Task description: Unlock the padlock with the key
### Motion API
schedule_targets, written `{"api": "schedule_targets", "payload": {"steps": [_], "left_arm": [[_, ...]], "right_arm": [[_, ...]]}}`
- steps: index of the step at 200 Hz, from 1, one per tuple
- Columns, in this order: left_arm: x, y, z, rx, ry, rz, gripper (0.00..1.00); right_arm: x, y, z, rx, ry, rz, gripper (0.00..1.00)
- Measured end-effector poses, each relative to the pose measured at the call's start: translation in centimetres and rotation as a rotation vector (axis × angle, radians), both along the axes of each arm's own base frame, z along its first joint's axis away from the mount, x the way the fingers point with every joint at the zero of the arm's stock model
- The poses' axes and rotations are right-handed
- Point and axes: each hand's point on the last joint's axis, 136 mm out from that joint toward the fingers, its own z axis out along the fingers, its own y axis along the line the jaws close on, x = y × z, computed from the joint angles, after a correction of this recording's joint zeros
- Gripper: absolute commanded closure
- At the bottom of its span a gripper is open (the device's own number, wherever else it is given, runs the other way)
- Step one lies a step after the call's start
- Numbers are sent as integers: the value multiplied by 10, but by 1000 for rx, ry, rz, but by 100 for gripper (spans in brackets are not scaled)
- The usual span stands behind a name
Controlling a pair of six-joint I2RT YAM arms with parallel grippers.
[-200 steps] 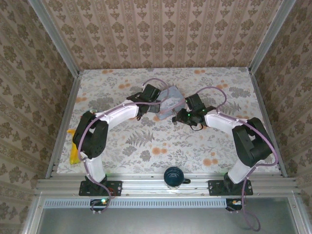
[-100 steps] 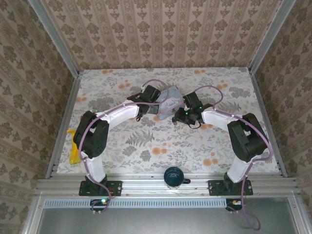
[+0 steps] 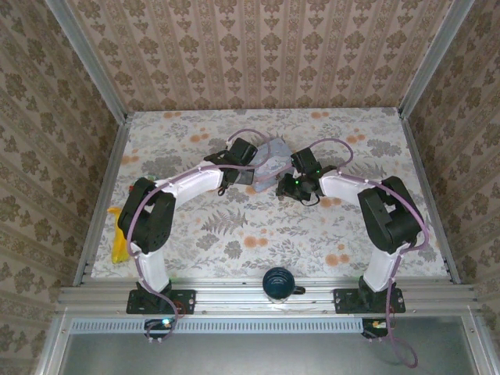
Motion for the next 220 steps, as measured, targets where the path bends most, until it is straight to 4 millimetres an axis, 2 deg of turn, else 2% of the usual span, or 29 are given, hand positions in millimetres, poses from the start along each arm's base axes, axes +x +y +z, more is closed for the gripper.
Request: {"api": "schedule_targets", "payload": {"steps": [86, 155, 220], "left_arm": [[0, 0, 0, 0, 0, 0, 0], [0, 0, 0, 0, 1, 0, 0], [0, 0, 0, 0, 0, 0, 0]], "right_arm": [[7, 7, -12, 23, 19, 11, 75], [13, 3, -10, 77, 6, -30, 92], [17, -3, -9, 159, 2, -89, 95]]}}
